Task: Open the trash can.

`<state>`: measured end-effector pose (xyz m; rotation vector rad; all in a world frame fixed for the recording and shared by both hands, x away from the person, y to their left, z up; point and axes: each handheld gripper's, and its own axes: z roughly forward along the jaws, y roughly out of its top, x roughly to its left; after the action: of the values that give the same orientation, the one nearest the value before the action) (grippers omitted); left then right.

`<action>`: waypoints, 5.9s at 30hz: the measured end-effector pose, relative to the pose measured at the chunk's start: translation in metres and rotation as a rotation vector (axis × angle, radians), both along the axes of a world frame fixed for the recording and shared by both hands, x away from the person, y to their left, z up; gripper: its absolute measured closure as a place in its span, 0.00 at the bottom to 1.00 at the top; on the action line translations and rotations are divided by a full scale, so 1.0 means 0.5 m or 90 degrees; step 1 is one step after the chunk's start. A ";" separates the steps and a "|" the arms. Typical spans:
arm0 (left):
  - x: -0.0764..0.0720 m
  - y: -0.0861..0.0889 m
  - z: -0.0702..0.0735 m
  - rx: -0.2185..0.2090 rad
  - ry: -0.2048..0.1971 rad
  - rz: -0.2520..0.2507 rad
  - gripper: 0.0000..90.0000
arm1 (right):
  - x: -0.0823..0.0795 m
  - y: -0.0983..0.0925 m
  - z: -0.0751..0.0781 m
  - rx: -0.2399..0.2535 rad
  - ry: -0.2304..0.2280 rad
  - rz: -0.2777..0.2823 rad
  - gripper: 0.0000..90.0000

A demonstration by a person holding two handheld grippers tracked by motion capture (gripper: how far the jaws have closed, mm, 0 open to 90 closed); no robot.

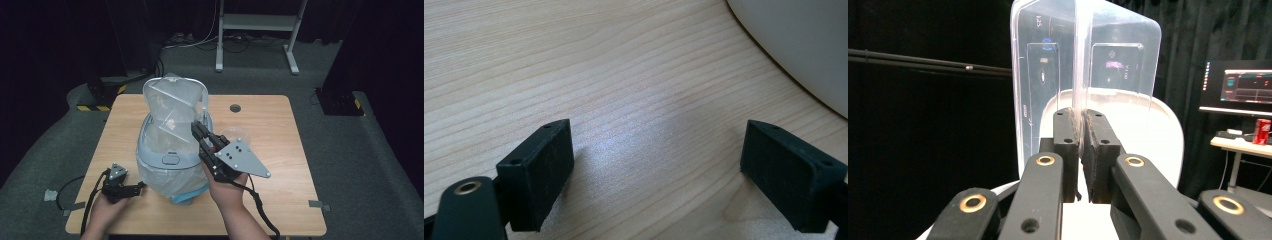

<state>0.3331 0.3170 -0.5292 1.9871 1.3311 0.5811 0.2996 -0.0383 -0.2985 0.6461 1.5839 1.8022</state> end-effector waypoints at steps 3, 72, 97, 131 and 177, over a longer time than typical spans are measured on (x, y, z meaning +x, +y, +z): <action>0.000 0.000 0.000 0.000 0.000 0.000 0.15 | -0.003 0.011 -0.006 -0.001 0.001 0.003 0.95; 0.000 0.000 0.000 -0.003 0.000 0.000 0.16 | 0.074 -0.149 -0.203 -0.111 0.172 -0.184 0.71; -0.001 0.000 0.000 -0.003 -0.001 0.001 0.16 | 0.208 -0.167 -0.344 -0.190 0.304 -0.263 0.73; -0.002 0.000 0.000 -0.001 -0.001 0.002 0.16 | 0.210 -0.156 -0.379 -0.217 0.336 -0.244 0.73; -0.002 0.000 0.000 0.001 -0.001 0.000 0.16 | 0.133 -0.149 -0.428 -0.256 0.343 -0.215 0.70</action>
<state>0.3324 0.3167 -0.5291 1.9876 1.3299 0.5846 0.3660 -0.1130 -0.5123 1.1807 1.9630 1.0662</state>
